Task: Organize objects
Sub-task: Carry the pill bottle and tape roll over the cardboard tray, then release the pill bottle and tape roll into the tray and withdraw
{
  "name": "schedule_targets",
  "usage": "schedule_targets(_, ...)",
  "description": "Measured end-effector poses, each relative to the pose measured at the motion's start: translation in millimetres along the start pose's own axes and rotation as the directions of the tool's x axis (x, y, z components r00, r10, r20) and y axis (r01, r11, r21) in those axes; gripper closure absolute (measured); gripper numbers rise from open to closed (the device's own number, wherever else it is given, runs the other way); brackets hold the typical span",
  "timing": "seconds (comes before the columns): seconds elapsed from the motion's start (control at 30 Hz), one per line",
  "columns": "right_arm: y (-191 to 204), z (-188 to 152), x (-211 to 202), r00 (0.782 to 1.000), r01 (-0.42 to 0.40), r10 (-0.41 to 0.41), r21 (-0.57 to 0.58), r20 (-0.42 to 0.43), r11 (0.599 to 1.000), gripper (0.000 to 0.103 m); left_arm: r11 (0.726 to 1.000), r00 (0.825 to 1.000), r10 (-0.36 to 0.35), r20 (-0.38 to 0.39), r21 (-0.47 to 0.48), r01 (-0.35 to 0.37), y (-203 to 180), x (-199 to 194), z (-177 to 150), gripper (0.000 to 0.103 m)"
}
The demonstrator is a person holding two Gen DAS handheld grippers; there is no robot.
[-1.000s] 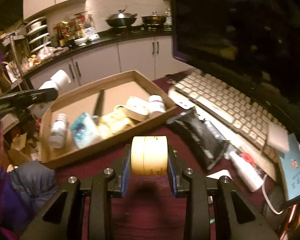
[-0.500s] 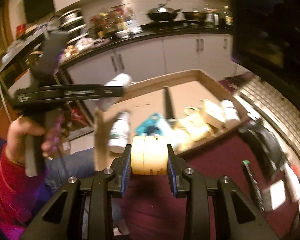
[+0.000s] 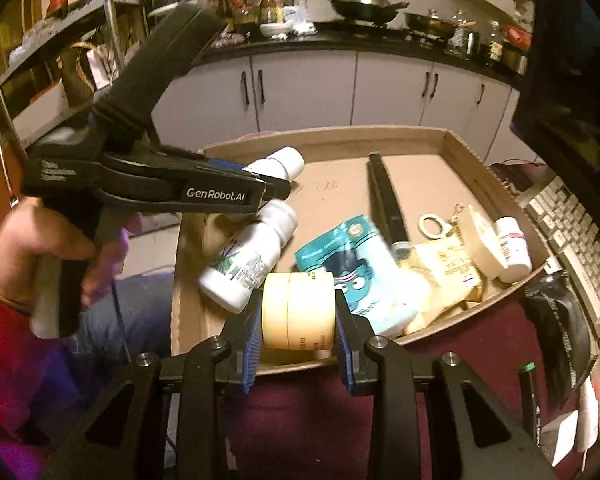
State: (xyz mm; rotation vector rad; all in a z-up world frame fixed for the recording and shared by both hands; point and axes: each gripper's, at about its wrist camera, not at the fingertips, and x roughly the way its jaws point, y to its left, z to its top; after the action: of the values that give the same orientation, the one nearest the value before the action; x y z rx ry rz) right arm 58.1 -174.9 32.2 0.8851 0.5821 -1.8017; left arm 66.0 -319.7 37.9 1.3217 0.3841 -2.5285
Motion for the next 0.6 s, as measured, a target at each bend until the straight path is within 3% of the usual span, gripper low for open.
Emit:
schedule_targets(0.23,15,-4,8,0.999,-0.018,0.016,-0.060,-0.035,0.998,0.071,0.998,0.996,0.057,-0.069,0.012,-0.056,-5,-6,-7,0.069)
schedule_targets(0.43,5,-11,1,0.999,-0.023,0.022,-0.018,-0.030,1.000,0.070,0.999,0.996,0.045,-0.079,-0.016,-0.047,-8,-4,-7,0.068)
schedule_targets(0.47,3,-11,-2,0.999,-0.025,0.025,-0.003,-0.024,1.000,0.064,0.999,0.996,0.040,-0.076,-0.029,-0.042,-7,-5,-6,0.067)
schedule_targets(0.5,1,-12,-6,1.000,-0.028,0.028,0.014,-0.015,1.000,0.049,0.998,0.997,0.039,-0.070,-0.040,-0.041,-6,-7,-5,0.066)
schedule_targets(0.57,-2,-14,-19,0.999,-0.030,0.029,0.045,0.027,0.999,0.030,0.998,0.999,0.028,-0.041,-0.063,-0.031,-5,-13,-3,0.055)
schedule_targets(0.6,-3,-14,-25,0.998,-0.038,0.035,0.053,0.045,0.998,0.030,0.996,1.000,0.017,-0.020,-0.082,-0.019,-2,-17,-2,0.052)
